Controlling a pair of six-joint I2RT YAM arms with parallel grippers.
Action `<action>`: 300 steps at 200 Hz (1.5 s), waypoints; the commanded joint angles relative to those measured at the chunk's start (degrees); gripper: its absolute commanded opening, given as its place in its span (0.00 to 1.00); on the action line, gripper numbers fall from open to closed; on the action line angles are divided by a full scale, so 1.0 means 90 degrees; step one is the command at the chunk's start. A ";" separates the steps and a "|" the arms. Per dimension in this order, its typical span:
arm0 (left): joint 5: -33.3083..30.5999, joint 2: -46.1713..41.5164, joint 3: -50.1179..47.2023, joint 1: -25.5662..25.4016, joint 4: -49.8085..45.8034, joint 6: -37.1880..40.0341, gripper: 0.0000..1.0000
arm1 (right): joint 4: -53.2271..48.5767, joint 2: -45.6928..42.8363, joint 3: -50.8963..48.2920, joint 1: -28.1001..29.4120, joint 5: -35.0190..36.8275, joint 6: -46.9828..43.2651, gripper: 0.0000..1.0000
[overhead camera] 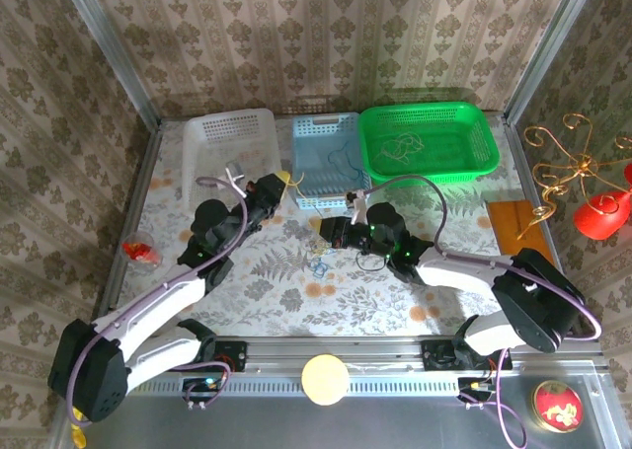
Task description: Untangle the cables
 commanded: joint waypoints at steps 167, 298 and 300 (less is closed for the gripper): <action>0.1097 0.2381 0.3377 0.2786 -0.3988 0.5388 0.02 | -0.3024 -0.2847 -0.0227 -0.0661 0.1077 -0.0161 0.62; 0.1079 0.3824 0.5060 0.3298 -0.4604 0.5791 0.74 | -0.3570 -0.2933 -0.0330 -0.0701 0.0937 -0.0228 0.63; 0.1103 0.3789 0.5036 0.3291 -0.4577 0.5768 0.75 | -0.3562 -0.2904 -0.0315 -0.0701 0.0927 -0.0237 0.63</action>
